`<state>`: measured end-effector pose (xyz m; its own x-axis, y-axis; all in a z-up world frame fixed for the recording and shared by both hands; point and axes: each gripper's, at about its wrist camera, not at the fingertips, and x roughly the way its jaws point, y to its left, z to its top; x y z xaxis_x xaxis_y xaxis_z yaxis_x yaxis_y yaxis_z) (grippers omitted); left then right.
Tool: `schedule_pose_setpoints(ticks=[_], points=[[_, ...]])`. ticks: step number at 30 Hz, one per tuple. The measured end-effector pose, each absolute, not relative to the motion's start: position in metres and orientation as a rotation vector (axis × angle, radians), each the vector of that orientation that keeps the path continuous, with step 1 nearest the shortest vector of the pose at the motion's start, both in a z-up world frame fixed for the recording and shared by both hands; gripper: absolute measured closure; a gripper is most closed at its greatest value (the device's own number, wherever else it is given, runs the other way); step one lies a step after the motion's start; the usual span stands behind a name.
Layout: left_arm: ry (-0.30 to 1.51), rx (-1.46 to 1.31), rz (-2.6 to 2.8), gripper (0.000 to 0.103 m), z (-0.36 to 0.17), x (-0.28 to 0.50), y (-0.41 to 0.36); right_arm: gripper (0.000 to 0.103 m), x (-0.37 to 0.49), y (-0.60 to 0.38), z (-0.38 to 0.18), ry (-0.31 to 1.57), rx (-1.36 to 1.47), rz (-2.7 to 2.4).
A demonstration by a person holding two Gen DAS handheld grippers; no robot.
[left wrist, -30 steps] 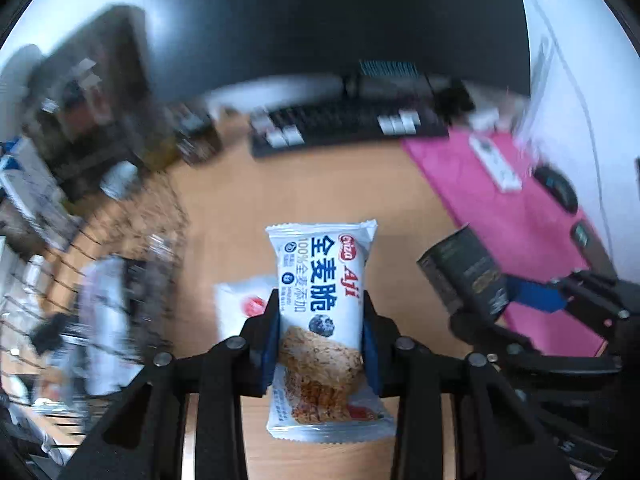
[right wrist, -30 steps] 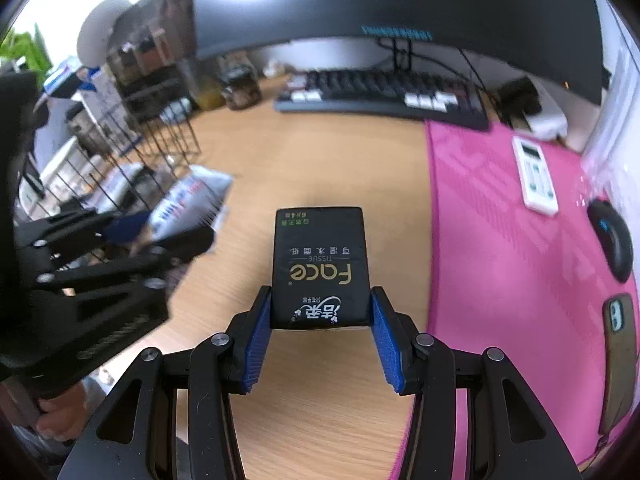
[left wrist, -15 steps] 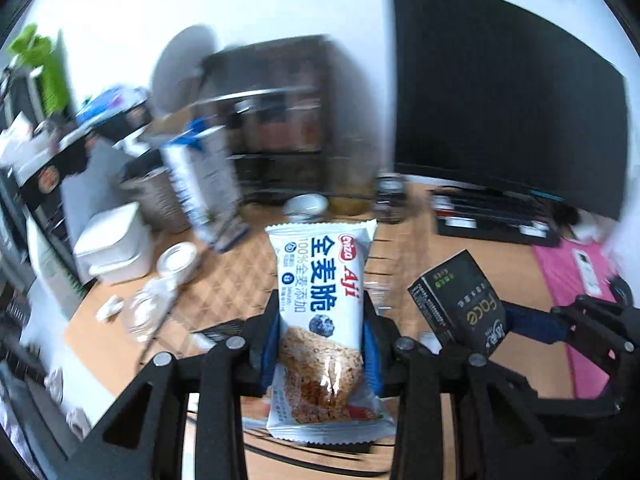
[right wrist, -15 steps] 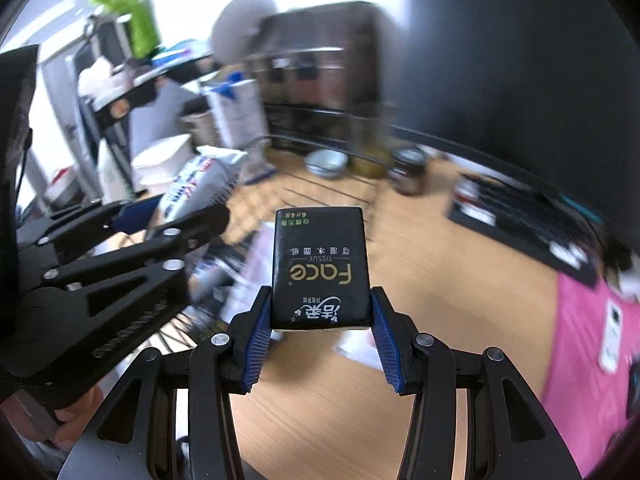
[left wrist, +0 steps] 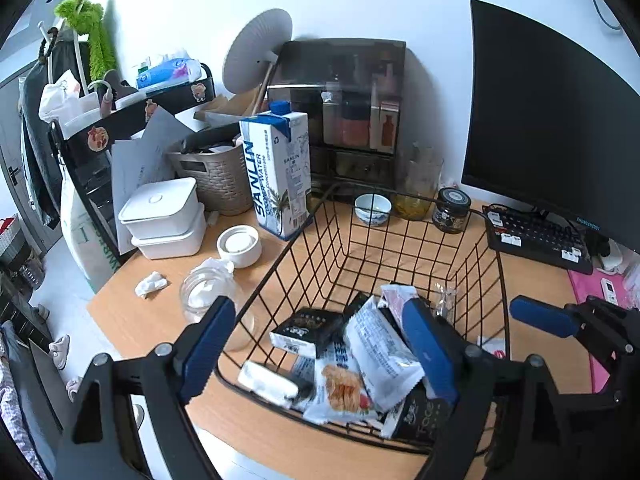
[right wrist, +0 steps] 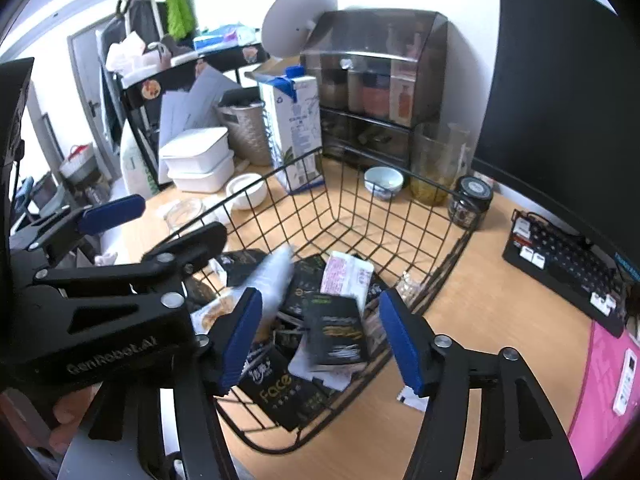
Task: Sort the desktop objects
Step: 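Carry the snack bar and tissue pack over the wire basket and open both grippers, then withdraw both grippers from the wire basket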
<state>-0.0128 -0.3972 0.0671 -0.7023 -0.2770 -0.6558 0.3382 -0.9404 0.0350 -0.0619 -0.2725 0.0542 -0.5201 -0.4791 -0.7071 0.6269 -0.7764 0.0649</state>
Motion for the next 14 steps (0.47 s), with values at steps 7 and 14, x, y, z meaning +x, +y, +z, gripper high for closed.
schedule_pose_setpoints(ticks=[7,14], points=[[0.076,1.014,-2.598,0.017,0.064,0.011,-0.381,0.041,-0.04,-0.247,0.043,0.211,1.007,-2.279],[0.083,1.047,-2.567,0.017,0.058,0.038,-0.374,0.041,-0.022,-0.227,0.033,0.201,1.032,-2.311]])
